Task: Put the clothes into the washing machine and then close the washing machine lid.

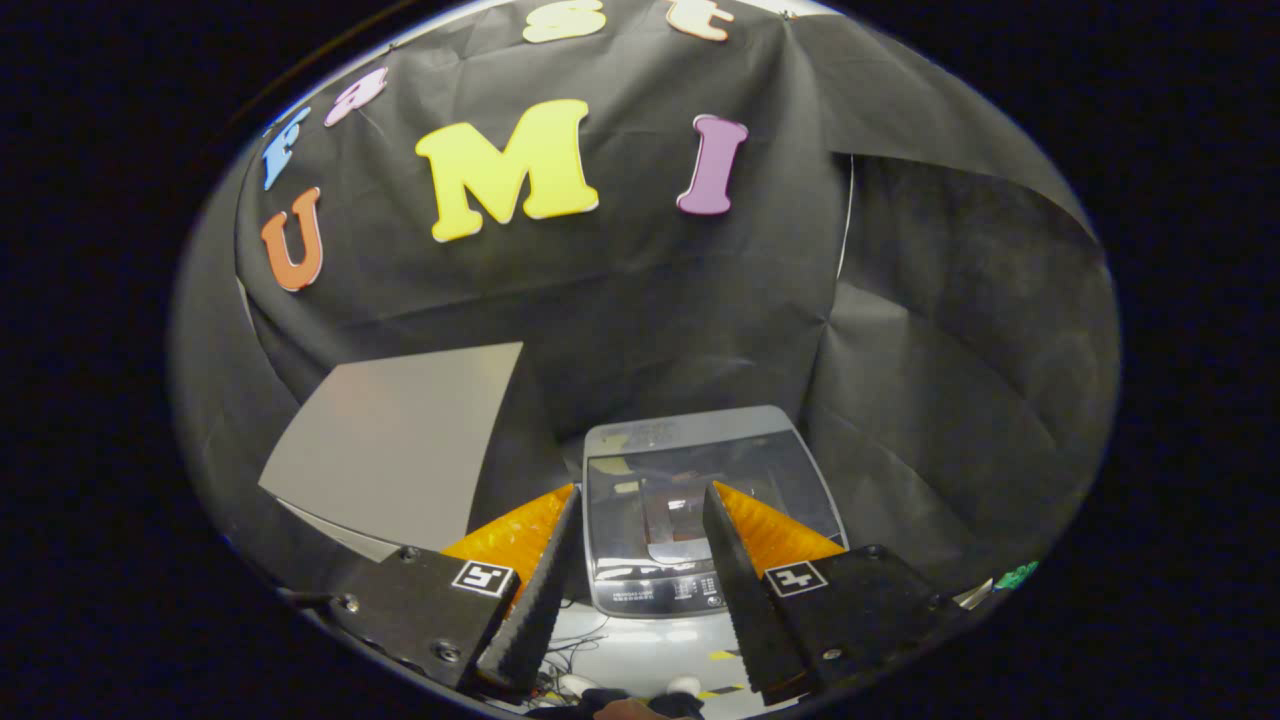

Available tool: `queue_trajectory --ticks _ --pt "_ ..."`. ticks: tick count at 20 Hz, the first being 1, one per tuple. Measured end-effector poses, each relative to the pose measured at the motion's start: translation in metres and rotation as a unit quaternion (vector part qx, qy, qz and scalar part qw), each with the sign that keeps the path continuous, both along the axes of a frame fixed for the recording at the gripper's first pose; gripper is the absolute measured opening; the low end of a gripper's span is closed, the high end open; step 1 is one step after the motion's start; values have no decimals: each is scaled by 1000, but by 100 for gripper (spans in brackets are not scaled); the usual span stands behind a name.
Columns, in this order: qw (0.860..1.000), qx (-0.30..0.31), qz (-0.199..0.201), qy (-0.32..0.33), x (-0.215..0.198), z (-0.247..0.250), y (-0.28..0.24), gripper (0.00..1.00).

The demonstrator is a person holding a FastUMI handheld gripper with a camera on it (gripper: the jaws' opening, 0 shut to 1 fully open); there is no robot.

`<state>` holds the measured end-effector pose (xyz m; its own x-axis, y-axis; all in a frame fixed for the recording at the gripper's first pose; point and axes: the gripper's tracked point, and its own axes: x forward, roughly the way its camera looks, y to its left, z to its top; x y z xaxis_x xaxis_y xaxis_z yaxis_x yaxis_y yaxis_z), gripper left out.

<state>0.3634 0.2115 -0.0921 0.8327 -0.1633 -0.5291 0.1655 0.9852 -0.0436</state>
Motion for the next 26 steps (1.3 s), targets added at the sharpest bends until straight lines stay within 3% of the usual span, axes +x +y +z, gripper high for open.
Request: queue_trajectory --ticks 5,15,26 --pt "998 -8 31 -49 -41 35 -4 77" --pt "991 -17 86 -105 -194 64 -62 77" --pt "974 -1 107 -201 -304 131 -89 78"
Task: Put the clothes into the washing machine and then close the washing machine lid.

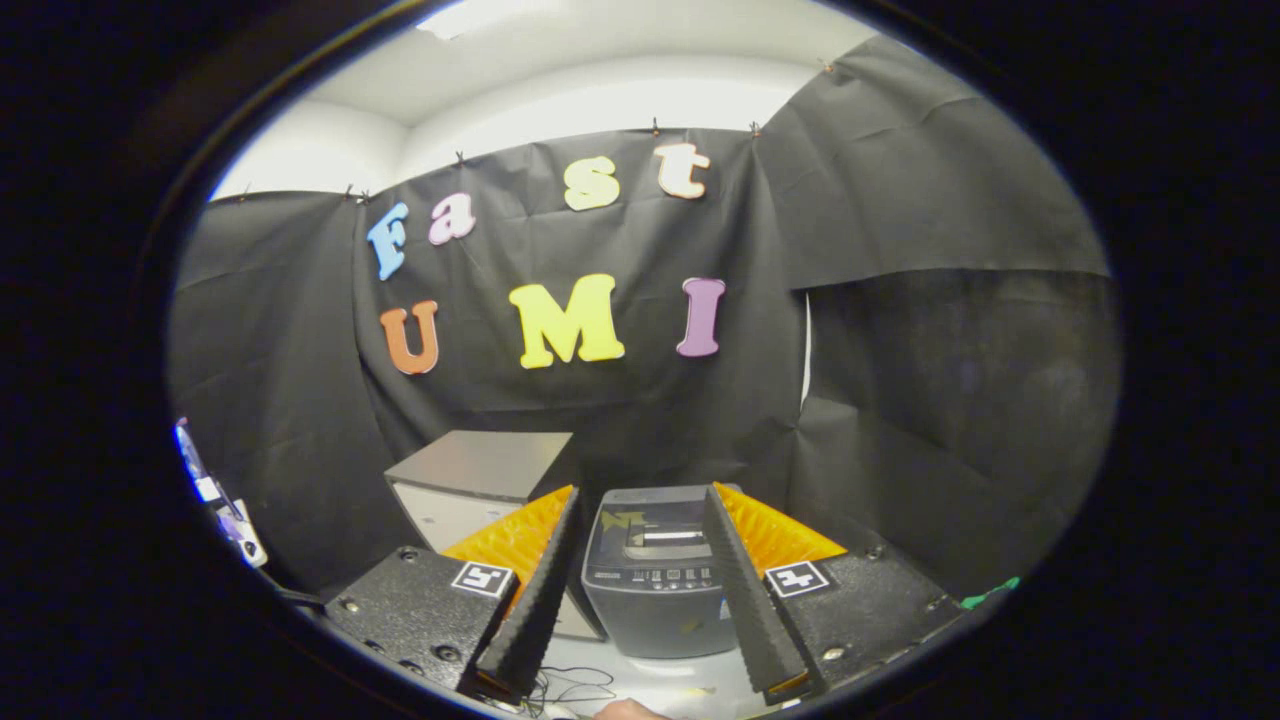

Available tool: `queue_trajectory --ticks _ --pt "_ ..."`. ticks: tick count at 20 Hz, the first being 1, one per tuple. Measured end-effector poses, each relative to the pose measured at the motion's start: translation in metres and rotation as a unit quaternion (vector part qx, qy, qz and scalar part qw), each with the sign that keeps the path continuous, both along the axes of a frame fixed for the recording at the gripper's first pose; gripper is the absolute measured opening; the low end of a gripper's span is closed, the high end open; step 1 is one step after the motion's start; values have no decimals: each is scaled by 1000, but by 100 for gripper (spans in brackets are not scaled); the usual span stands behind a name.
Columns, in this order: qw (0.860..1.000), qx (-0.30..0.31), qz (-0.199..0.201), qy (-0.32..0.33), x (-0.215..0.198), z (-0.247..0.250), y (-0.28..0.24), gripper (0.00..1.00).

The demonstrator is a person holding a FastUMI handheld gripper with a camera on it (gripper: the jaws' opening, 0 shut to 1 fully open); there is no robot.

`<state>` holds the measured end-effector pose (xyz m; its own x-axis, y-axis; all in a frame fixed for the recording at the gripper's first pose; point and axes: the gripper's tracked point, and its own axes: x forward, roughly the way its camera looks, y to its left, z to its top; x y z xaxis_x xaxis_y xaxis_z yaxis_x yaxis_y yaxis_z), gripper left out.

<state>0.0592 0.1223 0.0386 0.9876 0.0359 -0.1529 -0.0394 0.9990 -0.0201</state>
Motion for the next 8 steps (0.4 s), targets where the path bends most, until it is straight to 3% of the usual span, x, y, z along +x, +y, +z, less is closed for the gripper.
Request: queue_trajectory --ticks 8 --pt "996 -31 4 -81 -54 20 17 78"
